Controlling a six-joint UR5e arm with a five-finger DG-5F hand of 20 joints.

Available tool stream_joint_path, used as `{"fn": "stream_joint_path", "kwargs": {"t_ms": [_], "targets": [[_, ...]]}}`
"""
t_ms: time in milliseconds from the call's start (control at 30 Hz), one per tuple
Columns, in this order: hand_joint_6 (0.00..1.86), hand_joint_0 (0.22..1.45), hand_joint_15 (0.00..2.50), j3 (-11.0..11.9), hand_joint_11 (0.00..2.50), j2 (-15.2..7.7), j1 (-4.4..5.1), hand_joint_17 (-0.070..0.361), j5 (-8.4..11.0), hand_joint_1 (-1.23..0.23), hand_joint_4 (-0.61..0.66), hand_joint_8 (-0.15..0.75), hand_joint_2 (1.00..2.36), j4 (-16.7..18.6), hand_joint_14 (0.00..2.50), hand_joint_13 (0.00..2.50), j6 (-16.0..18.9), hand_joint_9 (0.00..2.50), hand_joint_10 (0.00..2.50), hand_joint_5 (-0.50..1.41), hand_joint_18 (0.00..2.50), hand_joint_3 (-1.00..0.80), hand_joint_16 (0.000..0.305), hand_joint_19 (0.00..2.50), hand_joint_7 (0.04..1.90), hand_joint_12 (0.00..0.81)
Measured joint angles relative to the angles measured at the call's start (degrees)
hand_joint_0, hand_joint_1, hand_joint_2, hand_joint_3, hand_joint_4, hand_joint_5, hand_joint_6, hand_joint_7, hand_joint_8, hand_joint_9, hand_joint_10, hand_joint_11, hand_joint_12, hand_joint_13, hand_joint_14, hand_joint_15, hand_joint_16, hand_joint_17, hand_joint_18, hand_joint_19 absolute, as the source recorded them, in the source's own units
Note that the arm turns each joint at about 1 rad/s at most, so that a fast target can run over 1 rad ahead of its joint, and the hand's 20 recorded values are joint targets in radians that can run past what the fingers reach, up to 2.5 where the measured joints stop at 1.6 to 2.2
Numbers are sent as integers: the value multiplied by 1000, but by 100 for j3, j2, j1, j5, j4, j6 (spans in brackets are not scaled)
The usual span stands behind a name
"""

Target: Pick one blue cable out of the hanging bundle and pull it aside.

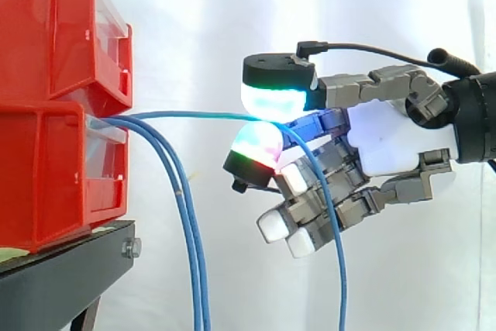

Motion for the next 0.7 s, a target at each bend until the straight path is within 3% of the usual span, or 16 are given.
{"fn": "stream_joint_path", "kwargs": {"t_ms": [233,533,700], "targets": [[926,634,439,0,659,30,0,121,33,-788,-109,296,1008,-45,15,887,187,1116,17,-116,796,114,54,351,1260,403],[927,639,449,-2,648,60,23,121,90,-791,-114,297,1007,-347,15,891,266,1117,19,-114,800,115,54,355,1267,407],[927,640,446,-23,654,61,41,122,194,-792,-112,299,1006,-365,15,891,357,1121,16,-114,801,120,54,360,1273,406]]}}
